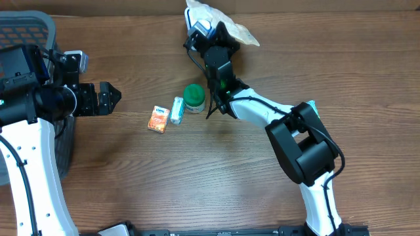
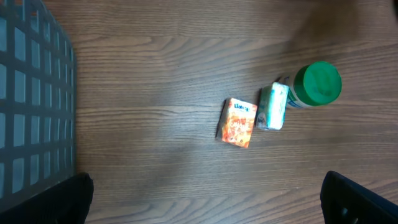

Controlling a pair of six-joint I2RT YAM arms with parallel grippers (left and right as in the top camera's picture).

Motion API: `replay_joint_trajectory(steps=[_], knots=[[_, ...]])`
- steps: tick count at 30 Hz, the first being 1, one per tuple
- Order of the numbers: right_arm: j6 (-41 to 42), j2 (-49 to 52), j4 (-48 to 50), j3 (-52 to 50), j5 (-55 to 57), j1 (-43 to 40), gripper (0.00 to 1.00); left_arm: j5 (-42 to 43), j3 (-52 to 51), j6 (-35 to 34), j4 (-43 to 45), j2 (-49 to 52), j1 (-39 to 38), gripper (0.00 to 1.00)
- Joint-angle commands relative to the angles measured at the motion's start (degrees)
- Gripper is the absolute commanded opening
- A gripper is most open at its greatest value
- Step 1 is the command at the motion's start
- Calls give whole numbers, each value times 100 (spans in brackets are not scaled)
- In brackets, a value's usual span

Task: Scan the item barcode
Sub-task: 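Hold the snack bag in front of the scanner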

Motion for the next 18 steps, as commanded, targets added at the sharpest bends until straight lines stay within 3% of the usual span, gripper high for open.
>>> replay_joint_trajectory(steps=[1,18], knots=[[-142,118,116,94,46,-37,4,-2,-20,87,2,11,26,100],[-186,118,372,94,247,-26,4,-2,-20,85,2,11,26,99]])
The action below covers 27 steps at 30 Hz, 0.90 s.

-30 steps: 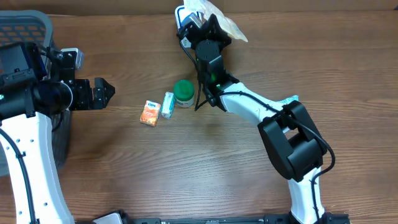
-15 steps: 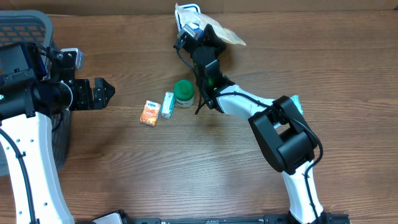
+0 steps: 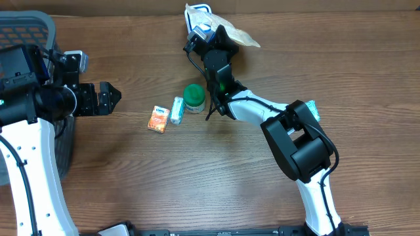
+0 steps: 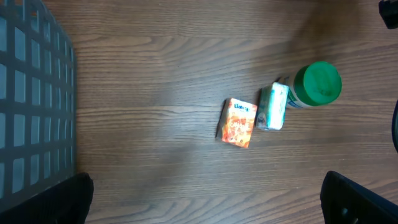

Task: Scan the item barcode
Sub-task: 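Hold the snack bag in front of the scanner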

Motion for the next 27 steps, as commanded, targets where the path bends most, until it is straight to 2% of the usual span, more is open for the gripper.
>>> replay_joint_trajectory(steps=[1,7,14,17,21,26,27], knots=[[-17,-52,105,94,225,-13,4,0,-17,87,2,11,26,100],[-450,-125,358,94,868,98,4,0,-20,87,2,11,26,100],[-280,-761,295,94,1263,258,4,0,-17,85,2,11,24,100],[-35,-1202,-245,94,1440,350,4,-2,-17,85,2,11,26,99],[1078,-1919,-1814,94,1506,426,4,-2,-20,85,2,11,26,100],[3274,-2994,-4363,94,1005,417,4,-2,-20,85,2,11,26,100],[4019,-3364,-5121,94,721,413,4,-2,-20,87,2,11,26,100]])
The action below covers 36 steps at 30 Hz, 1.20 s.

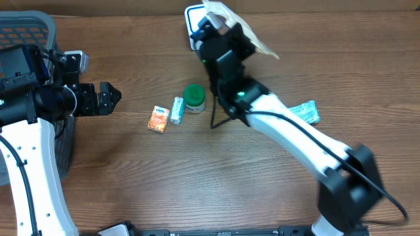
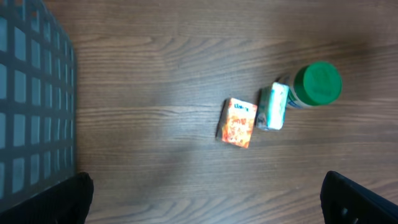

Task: Scan the item barcode
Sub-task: 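Hold the snack bag in front of the scanner, then carry the snack bag right and set it on the table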

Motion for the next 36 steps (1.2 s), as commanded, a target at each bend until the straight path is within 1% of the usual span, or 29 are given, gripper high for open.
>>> replay_joint_trajectory(steps=[1,5,7,9,12,14,18,24,25,28,32,33,35,36], knots=[[2511,-992,-1318,70,-704,-26,4,2,-20,85,0,11,26,100],[4022,-1923,-3018,70,-2385,-188,4,2,-20,87,0,11,26,100],[4765,-2291,-3805,70,-3344,-479,4,2,-17,85,0,11,26,100],[5281,-2507,-4489,70,-4341,-931,4,2,-20,87,0,11,26,99],[5423,-2533,-5296,50,-5665,-1740,4,4,-20,85,0,11,26,100],[5416,-2455,-5604,-70,-6083,-2249,4,2,-17,85,0,11,26,99],[5412,-2194,-5595,-632,-6352,-3121,4,2,-17,87,0,11,26,100],[5412,-1611,-4756,-1561,-7123,-3943,4,2,-17,85,0,11,26,100],[5412,-1493,-4610,-1690,-7097,-4052,4,2,-17,85,0,11,26,100],[5421,-1165,-4385,-1904,-7044,-4360,14,2,-17,85,0,11,26,100],[5460,-778,-4358,-2002,-6769,-4806,13,2,-20,85,0,11,26,100],[5475,-684,-4367,-2011,-6616,-4940,12,2,-20,85,0,11,26,100],[5615,-540,-4393,-2011,-6282,-5158,12,2,-20,85,0,11,26,100],[5659,-485,-4393,-2011,-6107,-5276,16,2,-20,85,0,11,26,100]])
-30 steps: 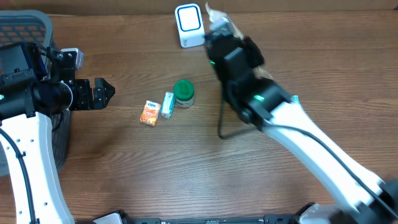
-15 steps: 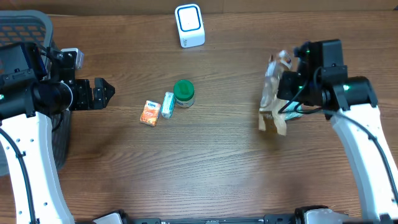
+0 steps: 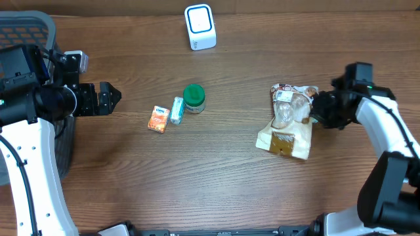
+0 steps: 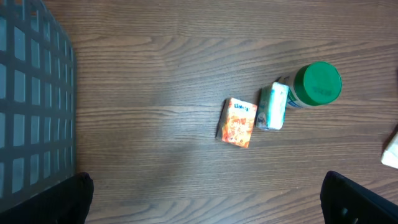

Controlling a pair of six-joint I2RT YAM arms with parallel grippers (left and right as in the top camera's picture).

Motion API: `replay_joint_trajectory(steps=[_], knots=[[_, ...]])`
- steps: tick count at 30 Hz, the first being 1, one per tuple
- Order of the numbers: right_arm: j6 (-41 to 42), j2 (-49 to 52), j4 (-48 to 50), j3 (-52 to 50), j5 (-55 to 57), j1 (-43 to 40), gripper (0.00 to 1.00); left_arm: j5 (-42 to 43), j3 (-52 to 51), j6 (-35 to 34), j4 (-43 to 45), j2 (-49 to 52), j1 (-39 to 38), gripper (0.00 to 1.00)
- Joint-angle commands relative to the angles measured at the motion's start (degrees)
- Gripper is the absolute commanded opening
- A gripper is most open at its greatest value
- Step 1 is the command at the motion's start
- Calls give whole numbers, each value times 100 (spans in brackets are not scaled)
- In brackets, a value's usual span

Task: Scan the item barcode
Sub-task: 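Carry the snack bag right and set it on the table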

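Note:
The white barcode scanner with a blue ring stands at the table's far edge. A clear snack bag with tan contents lies on the wood at the right, well away from the scanner. My right gripper is at the bag's upper right edge, its fingers closed on it. My left gripper hovers at the left, open and empty. In the left wrist view its fingertips show only at the bottom corners.
An orange carton, a mint-white packet and a green-lidded jar sit together at mid-table; the wrist view shows them too, with the carton leftmost. A grey mesh basket stands at the far left.
My right arm has gone from over the scanner to the right side of the table, and the snack bag now lies on the wood there. The scanner is uncovered. The left arm is unchanged.
My right gripper held the snack bag at the far edge, over the scanner, at all three earlier moments, shifting it slightly and lifting it. Now the bag is down at the right of the table. The left gripper stayed open and still throughout.

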Motion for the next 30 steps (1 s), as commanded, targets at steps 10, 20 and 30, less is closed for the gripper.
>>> replay_joint_trajectory(steps=[10,20,30], knots=[[-92,13,-505,874,-315,-501,87,0,-13,87,2,11,26,100],[-223,-109,-1274,1867,-98,1141,100,0,-13,87,2,11,26,99],[-352,551,-542,951,-96,2312,33,0,-15,87,2,11,26,99]])
